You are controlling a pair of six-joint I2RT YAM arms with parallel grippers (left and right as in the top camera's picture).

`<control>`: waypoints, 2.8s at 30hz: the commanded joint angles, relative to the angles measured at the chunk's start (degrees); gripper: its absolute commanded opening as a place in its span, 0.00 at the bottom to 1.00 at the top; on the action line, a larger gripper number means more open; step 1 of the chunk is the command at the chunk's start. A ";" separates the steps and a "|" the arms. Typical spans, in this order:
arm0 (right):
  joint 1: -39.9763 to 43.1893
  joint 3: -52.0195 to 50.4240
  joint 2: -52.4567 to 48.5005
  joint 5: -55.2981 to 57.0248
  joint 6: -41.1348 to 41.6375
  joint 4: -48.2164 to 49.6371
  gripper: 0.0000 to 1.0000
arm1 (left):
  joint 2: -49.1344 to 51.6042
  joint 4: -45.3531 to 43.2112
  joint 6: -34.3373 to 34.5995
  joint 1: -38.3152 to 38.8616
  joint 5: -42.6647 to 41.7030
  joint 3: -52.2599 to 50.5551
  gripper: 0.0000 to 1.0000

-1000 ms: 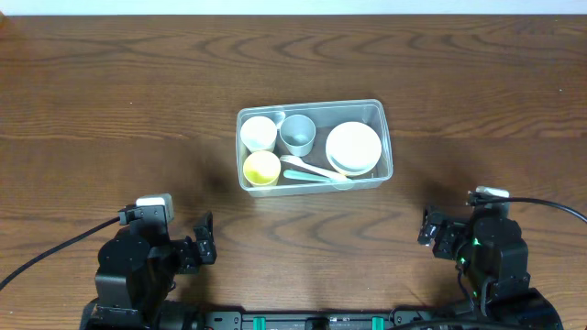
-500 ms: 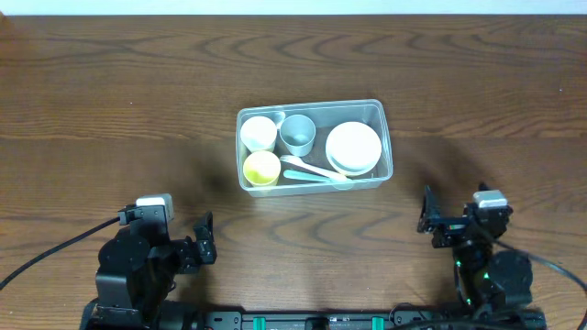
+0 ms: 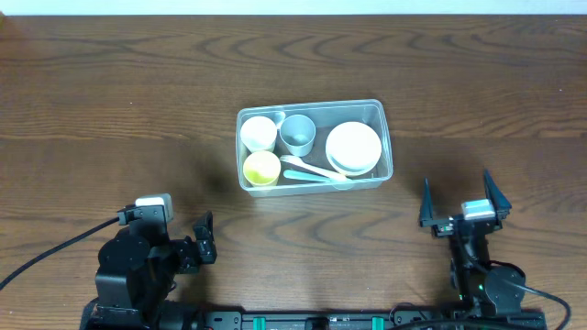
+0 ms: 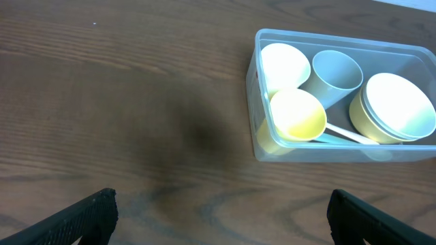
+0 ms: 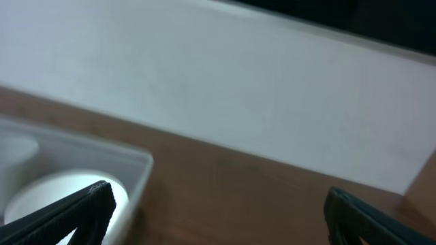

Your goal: Pack container

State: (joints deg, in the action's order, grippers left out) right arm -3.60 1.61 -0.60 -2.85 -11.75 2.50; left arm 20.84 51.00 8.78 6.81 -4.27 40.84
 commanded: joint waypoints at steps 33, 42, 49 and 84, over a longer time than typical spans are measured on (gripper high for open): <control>0.96 -1.29 0.31 -0.39 -2.45 -6.54 0.99 | 0.02 -0.07 0.07 -0.24 0.63 -0.04 0.98; 0.96 -1.29 0.31 -0.39 -2.45 -6.54 0.99 | -5.73 3.48 -1.92 -3.45 2.40 -1.75 0.98; 0.96 -1.29 0.31 -0.39 -2.45 -6.54 0.99 | -15.34 -4.76 -2.58 -4.02 2.60 -13.70 0.98; 0.96 -1.29 0.31 -0.39 -2.45 -6.54 0.99 | -20.74 -46.97 -10.25 -5.14 2.80 -40.61 0.98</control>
State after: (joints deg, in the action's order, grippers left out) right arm -3.40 0.40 -0.69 -3.03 -13.72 -3.79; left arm 0.58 1.19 -0.49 1.93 -2.59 0.73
